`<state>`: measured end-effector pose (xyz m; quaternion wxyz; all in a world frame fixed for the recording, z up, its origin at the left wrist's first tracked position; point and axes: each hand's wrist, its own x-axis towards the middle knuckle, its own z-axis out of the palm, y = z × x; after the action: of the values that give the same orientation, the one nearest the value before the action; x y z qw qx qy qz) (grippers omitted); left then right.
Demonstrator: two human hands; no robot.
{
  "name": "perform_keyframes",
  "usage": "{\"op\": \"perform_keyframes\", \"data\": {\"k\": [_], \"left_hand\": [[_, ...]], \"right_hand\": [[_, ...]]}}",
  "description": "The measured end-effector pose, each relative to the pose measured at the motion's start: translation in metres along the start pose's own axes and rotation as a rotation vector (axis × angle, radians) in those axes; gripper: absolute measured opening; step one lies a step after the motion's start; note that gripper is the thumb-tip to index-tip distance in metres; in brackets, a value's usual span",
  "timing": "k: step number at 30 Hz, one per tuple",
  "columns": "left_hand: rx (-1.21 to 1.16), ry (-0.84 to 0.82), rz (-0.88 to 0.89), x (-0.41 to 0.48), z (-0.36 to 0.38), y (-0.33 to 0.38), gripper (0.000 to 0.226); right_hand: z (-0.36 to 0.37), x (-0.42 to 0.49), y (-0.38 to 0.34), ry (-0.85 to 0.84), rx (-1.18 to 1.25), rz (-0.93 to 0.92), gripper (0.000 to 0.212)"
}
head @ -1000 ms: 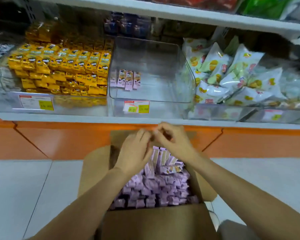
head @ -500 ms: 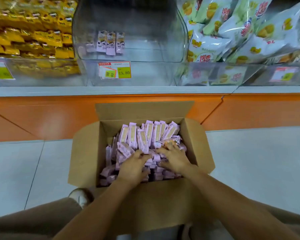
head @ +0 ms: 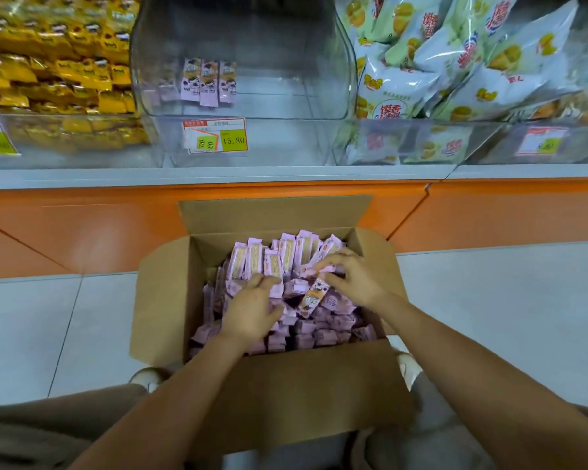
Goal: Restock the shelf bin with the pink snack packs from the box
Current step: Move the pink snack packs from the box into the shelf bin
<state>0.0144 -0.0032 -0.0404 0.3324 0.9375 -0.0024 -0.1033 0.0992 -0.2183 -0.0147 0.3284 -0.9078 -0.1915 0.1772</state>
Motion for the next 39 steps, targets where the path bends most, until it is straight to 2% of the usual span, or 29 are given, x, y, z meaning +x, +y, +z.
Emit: {"op": "perform_keyframes", "data": {"k": [2, 5, 8, 10, 12, 14, 17, 20, 24, 28, 35, 39], "left_hand": [[-0.073, 0.046, 0.013, -0.001, -0.006, 0.009, 0.056], [-0.369, -0.072, -0.065, 0.001, -0.01, 0.03, 0.063], [-0.712, -0.145, -0.138, -0.004, -0.013, 0.048, 0.041], [-0.828, -0.068, -0.143, -0.01, -0.018, 0.05, 0.032], [-0.861, 0.05, -0.19, -0.016, -0.031, 0.046, 0.03], [-0.882, 0.098, -0.208, -0.022, -0.049, 0.042, 0.027], [-0.821, 0.031, -0.224, -0.028, -0.071, 0.037, 0.033], [-0.713, 0.023, -0.266, -0.033, -0.083, 0.038, 0.036], [-0.977, 0.097, -0.279, -0.043, -0.095, 0.053, 0.035], [-1.29, 0.131, -0.263, -0.05, -0.105, 0.058, 0.036], [-1.374, 0.154, -0.279, -0.054, -0.124, 0.07, 0.027], [-1.349, 0.248, -0.299, -0.053, -0.142, 0.082, 0.012]], "right_hand": [[-0.018, -0.005, -0.01, 0.006, 0.13, 0.022, 0.013], [-0.035, -0.016, -0.031, 0.035, 0.299, 0.027, 0.012], [-0.04, -0.025, -0.051, 0.114, 0.368, -0.002, 0.015], [-0.04, -0.031, -0.057, 0.156, 0.454, -0.015, 0.018], [-0.038, -0.036, -0.059, 0.168, 0.563, 0.023, 0.019], [-0.036, -0.038, -0.062, 0.191, 0.629, 0.078, 0.017], [-0.034, -0.037, -0.068, 0.28, 0.714, 0.171, 0.022], [-0.035, -0.042, -0.089, 0.226, 0.818, 0.196, 0.031], [-0.028, -0.05, -0.111, 0.09, 0.782, 0.183, 0.029], [-0.024, -0.052, -0.123, 0.065, 0.856, 0.17, 0.025], [-0.033, -0.054, -0.147, 0.06, 0.66, 0.045, 0.016], [-0.034, -0.058, -0.167, 0.123, 0.427, -0.104, 0.032]]}}
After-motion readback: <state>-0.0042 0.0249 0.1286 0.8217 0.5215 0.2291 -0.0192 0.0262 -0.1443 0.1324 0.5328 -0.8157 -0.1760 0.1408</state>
